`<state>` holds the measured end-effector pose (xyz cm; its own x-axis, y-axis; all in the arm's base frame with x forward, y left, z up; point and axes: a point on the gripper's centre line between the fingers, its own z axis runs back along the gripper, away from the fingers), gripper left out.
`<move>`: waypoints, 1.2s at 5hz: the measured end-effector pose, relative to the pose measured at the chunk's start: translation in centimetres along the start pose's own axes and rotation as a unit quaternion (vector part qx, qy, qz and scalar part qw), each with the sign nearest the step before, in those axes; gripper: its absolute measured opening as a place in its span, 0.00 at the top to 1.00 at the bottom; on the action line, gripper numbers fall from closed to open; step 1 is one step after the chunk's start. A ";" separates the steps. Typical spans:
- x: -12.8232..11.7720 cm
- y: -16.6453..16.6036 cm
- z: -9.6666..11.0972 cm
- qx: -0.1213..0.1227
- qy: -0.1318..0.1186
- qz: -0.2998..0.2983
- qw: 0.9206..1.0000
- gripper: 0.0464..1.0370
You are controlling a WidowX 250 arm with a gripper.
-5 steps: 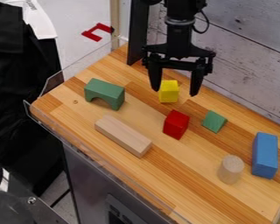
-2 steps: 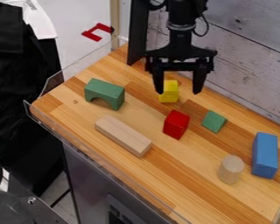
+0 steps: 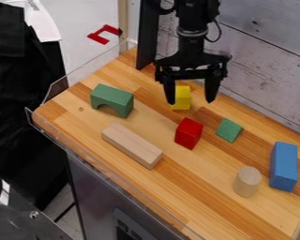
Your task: Put the yellow cube on the top of red cube
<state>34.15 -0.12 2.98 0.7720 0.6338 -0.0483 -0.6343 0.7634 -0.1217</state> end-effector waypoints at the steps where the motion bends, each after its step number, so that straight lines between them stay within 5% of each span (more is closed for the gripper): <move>1: 0.5 0.0 -0.3 0.002 0.004 0.001 1.000 0.04; 5: 2.2 0.5 -1.9 0.006 0.023 0.003 1.000 0.07; 6: 2.3 0.8 -2.9 0.010 0.035 0.008 0.999 0.36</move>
<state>35.54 1.60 -0.13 0.7628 0.6354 -0.1197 -0.6460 0.7567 -0.1004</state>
